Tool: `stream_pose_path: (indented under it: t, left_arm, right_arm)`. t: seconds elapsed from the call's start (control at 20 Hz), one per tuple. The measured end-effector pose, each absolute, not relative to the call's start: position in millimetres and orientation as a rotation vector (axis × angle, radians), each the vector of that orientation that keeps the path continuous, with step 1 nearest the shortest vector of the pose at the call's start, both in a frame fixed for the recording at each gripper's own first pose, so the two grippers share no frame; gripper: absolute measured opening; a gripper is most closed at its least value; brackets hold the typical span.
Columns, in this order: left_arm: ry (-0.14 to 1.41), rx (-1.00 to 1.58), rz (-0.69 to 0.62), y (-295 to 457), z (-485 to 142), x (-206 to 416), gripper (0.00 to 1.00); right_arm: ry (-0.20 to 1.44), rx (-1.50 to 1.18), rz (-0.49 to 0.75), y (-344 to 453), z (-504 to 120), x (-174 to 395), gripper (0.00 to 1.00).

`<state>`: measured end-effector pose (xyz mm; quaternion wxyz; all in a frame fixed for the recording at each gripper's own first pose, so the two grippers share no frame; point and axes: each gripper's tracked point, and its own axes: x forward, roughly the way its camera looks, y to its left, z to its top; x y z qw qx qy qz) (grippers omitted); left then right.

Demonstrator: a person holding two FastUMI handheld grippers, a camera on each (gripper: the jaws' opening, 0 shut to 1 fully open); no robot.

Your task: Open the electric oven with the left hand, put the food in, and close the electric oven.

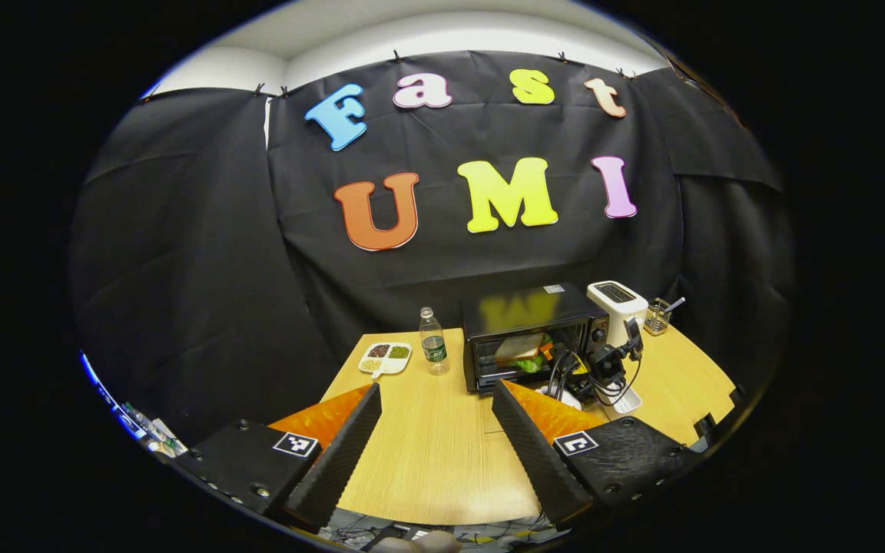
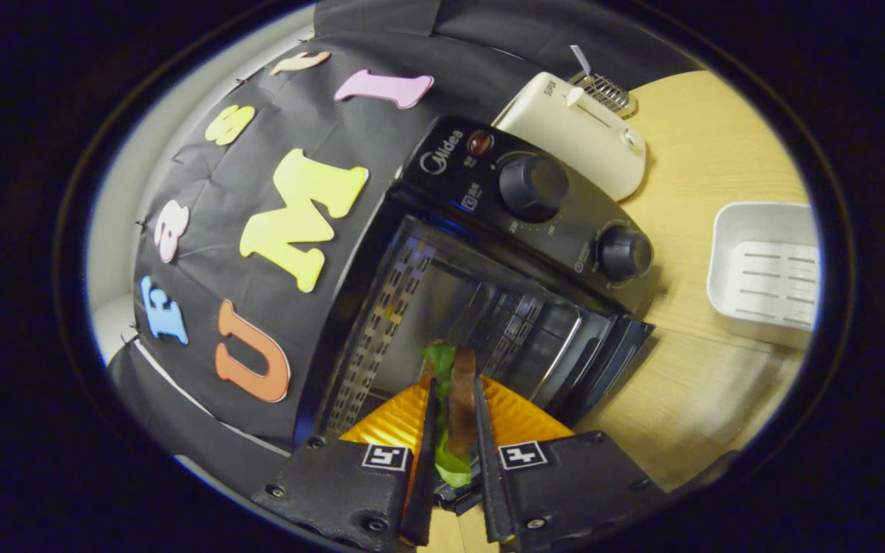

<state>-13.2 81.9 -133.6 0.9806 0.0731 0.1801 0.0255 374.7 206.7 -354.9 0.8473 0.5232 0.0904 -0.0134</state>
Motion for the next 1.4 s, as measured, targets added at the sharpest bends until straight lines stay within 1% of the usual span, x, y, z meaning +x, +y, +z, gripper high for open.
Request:
stream_pose_path:
  t: [0.1,0.15,0.2,0.25,0.3,0.35,0.4,0.45,0.5,0.55,0.6,0.65,0.7,0.75,0.8,0.85,0.95,1.0,1.2,1.4]
  left_arm:
    - [0.361,0.131,0.047,81,-133,-14,0.96]
    - [0.358,0.128,0.042,80,-133,-13,0.96]
    - [0.355,0.126,0.040,79,-132,-12,0.96]
    - [0.349,0.120,0.039,78,-131,-12,0.96]
    - [0.345,0.107,0.036,76,-130,-12,0.96]
    - [0.338,0.099,0.036,75,-129,-12,0.95]
    - [0.332,0.094,0.035,73,-127,-12,0.96]
    - [0.326,0.093,0.038,72,-126,-13,0.96]
    - [0.316,0.090,0.041,71,-123,-13,0.96]
    - [0.306,0.075,0.036,67,-120,-12,0.96]
    - [0.294,0.063,0.034,63,-116,-12,0.96]
    - [0.282,0.056,0.029,60,-113,-10,0.96]
    - [0.266,0.057,0.027,57,-109,-8,0.96]
    - [0.251,0.059,0.022,54,-107,-7,0.96]
    - [0.245,0.059,0.017,50,-107,-6,0.96]
    - [0.237,0.058,0.013,46,-108,-4,0.96]
    - [0.224,0.046,0.003,39,-108,-1,0.96]
    - [0.215,0.041,0.000,36,-108,1,0.96]
    - [0.191,0.051,0.002,26,-122,9,0.96]
    - [0.211,0.059,0.006,14,-154,21,0.95]
  right_arm:
    - [0.179,1.012,-0.023,204,-350,373,0.28]
    - [0.180,0.951,-0.024,196,-349,369,0.22]
    - [0.186,0.919,-0.017,193,-348,369,0.29]
    - [0.178,0.899,-0.009,192,-340,366,0.45]
    - [0.174,0.872,-0.012,188,-336,365,0.55]
    - [0.186,0.843,-0.012,182,-334,361,0.68]
    - [0.200,0.816,-0.014,177,-334,356,0.71]
    - [0.218,0.800,-0.002,176,-331,348,0.90]
    - [0.236,0.795,0.005,174,-328,338,0.91]
    - [0.245,0.762,0.022,173,-324,326,0.80]
    - [0.266,0.727,0.039,170,-319,313,0.95]
    - [0.277,0.695,0.056,168,-314,297,0.84]
    - [0.282,0.655,0.072,165,-304,282,0.85]
    - [0.289,0.603,0.084,160,-294,265,0.98]
    - [0.290,0.534,0.102,151,-283,250,0.98]
    - [0.283,0.458,0.108,140,-272,235,0.88]
    - [0.247,0.331,0.100,110,-246,208,0.89]
    - [0.233,0.295,0.102,97,-233,196,1.00]
    - [0.187,0.193,0.063,43,-191,151,1.00]
    - [0.143,0.097,0.039,6,-159,119,1.00]
